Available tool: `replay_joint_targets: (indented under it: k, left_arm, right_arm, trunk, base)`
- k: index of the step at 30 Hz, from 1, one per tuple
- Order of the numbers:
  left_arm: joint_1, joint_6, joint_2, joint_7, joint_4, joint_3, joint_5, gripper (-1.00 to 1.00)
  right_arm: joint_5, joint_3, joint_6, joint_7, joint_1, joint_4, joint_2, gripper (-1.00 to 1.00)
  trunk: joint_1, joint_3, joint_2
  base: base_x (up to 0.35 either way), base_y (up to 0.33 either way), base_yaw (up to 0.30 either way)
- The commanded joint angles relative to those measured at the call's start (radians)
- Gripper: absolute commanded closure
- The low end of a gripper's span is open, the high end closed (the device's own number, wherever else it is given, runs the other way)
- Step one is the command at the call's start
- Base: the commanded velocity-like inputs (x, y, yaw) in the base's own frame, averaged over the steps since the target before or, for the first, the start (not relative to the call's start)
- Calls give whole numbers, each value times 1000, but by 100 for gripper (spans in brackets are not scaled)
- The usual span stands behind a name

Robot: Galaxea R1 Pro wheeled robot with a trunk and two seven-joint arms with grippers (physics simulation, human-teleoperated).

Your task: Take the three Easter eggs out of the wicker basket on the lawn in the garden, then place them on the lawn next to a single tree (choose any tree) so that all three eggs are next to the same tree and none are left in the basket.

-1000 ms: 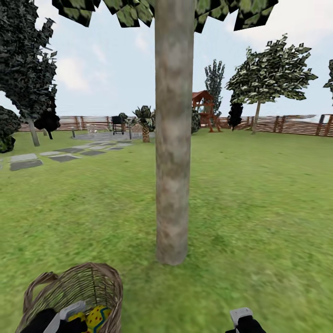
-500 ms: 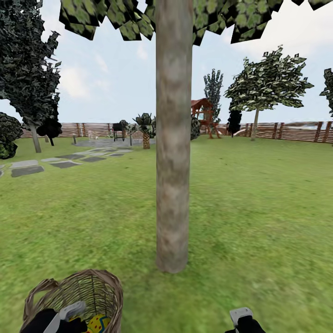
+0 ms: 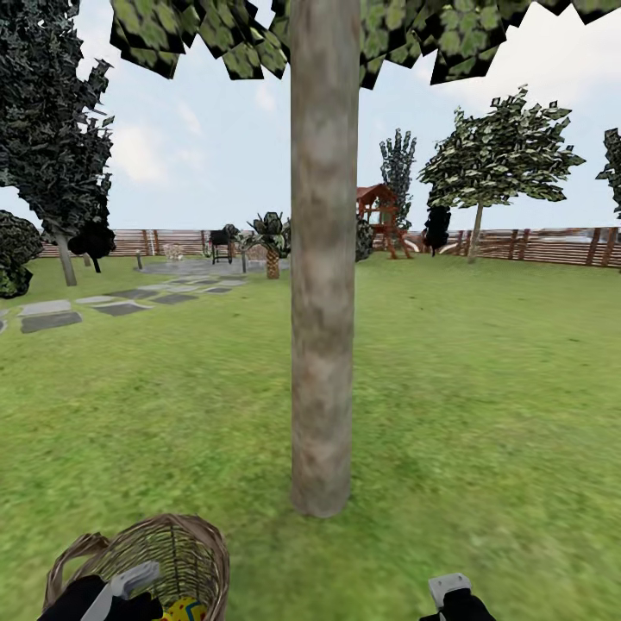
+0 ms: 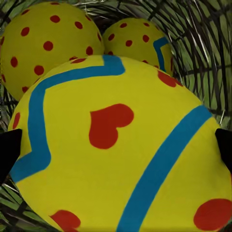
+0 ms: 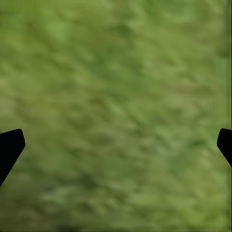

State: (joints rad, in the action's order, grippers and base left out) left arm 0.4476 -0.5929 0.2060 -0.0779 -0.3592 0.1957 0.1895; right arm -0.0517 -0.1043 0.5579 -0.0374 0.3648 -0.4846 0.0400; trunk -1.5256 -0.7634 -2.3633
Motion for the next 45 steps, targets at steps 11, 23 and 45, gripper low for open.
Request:
replay_joint_targets:
  k: [11, 23, 45]
  left_arm:
    - [0, -7, 0, -3, -3, 7, 0, 100]
    - [0, -6, 0, -3, -3, 5, -1, 100]
    - [0, -6, 0, -3, -2, 5, -1, 100]
  right_arm:
    - [-5, -6, 7, -2, 0, -2, 1, -100]
    - [-5, -5, 7, -2, 0, -2, 1, -100]
    - [-5, -5, 7, -2, 0, -2, 1, -100]
  trunk:
    - [42, 33, 77]
    - [88, 71, 161]
    - [173, 140, 315]
  base:
    - [0, 0, 179]
    - [0, 0, 76]
    - [0, 0, 101]
